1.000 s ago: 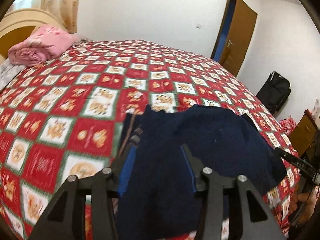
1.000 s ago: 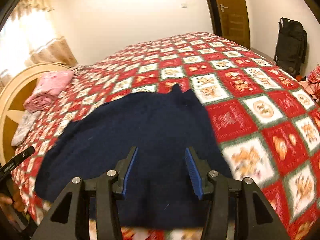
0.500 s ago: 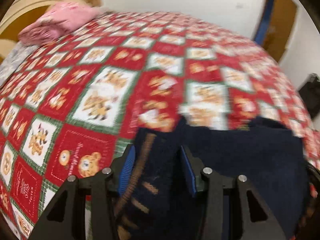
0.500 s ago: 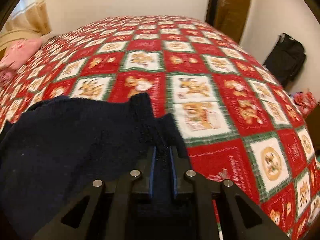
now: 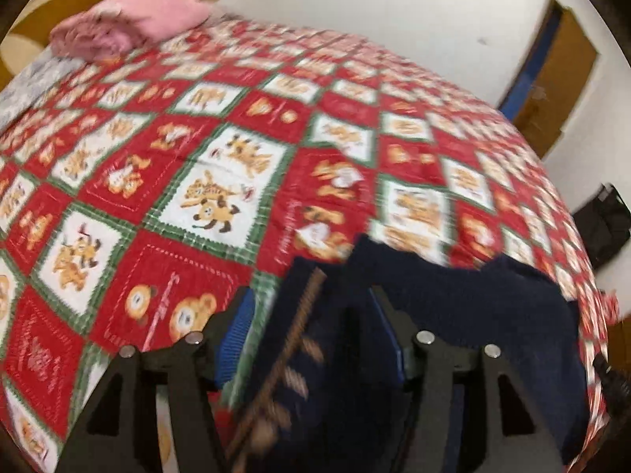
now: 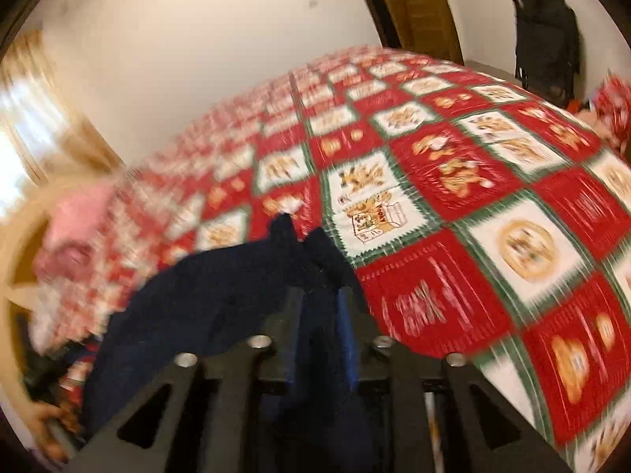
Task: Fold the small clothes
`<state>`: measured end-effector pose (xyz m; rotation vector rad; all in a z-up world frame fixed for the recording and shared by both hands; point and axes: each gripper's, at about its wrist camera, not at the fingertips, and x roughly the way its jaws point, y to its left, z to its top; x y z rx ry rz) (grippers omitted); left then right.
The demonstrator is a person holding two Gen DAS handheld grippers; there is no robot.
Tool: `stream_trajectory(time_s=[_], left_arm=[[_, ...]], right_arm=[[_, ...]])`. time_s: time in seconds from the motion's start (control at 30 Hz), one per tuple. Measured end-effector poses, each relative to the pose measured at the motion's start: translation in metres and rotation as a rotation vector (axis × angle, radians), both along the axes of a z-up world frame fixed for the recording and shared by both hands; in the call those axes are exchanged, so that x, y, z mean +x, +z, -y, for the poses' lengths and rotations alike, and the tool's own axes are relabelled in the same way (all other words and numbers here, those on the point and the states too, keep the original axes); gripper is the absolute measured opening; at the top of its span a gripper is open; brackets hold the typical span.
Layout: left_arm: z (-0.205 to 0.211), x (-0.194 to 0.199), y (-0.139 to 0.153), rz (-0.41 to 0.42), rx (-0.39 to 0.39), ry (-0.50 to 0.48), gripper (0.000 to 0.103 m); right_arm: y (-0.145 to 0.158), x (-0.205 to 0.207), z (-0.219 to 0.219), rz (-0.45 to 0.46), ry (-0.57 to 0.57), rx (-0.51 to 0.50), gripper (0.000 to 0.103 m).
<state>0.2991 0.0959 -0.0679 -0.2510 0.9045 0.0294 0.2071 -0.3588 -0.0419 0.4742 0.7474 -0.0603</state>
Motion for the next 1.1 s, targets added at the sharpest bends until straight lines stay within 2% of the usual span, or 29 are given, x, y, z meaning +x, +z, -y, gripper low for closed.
stream_trajectory(time_s=[0.03, 0.07, 0.2, 0.37, 0.47, 0.57, 0.7, 0.77, 0.83, 0.9, 1.1], left_arm=[[0.004, -0.012, 0.004, 0.014, 0.007, -0.017, 0.064], [0.008, -0.021, 0.007, 0.024, 0.005, -0.035, 0.064], [0.043, -0.061, 0.010, 0.041, -0.022, -0.175, 0.064], [0.108, -0.086, 0.004, 0.055, 0.030, -0.329, 0.064], [0.129, -0.087, 0.000, 0.032, 0.027, -0.365, 0.064], [0.146, -0.082, 0.002, 0.058, 0.056, -0.352, 0.064], [0.156, -0.079, -0.009, 0.030, 0.074, -0.333, 0.064], [0.164, -0.084, -0.017, 0.056, 0.126, -0.341, 0.067], [0.172, -0.094, -0.021, 0.093, 0.194, -0.359, 0.070], [0.177, -0.100, -0.024, 0.127, 0.245, -0.360, 0.071], [0.173, -0.092, -0.022, 0.106, 0.214, -0.377, 0.075]], right_arm=[[0.004, -0.021, 0.004, 0.016, -0.005, 0.039, 0.072], [0.005, -0.040, 0.006, 0.033, -0.016, 0.065, 0.077], [-0.001, -0.104, 0.012, 0.089, -0.064, 0.135, 0.078], [-0.030, -0.150, 0.016, 0.053, -0.129, 0.186, 0.078], [-0.040, -0.150, 0.007, 0.034, -0.112, 0.183, 0.078], [-0.052, -0.136, -0.006, 0.003, -0.083, 0.192, 0.078], [-0.052, -0.123, -0.021, 0.007, -0.112, 0.107, 0.079], [-0.052, -0.124, -0.026, 0.006, -0.140, 0.063, 0.072], [-0.053, -0.124, -0.037, -0.018, -0.167, -0.052, 0.047], [-0.054, -0.125, -0.042, -0.014, -0.144, -0.101, 0.040], [-0.052, -0.120, -0.024, -0.036, -0.094, 0.035, 0.025]])
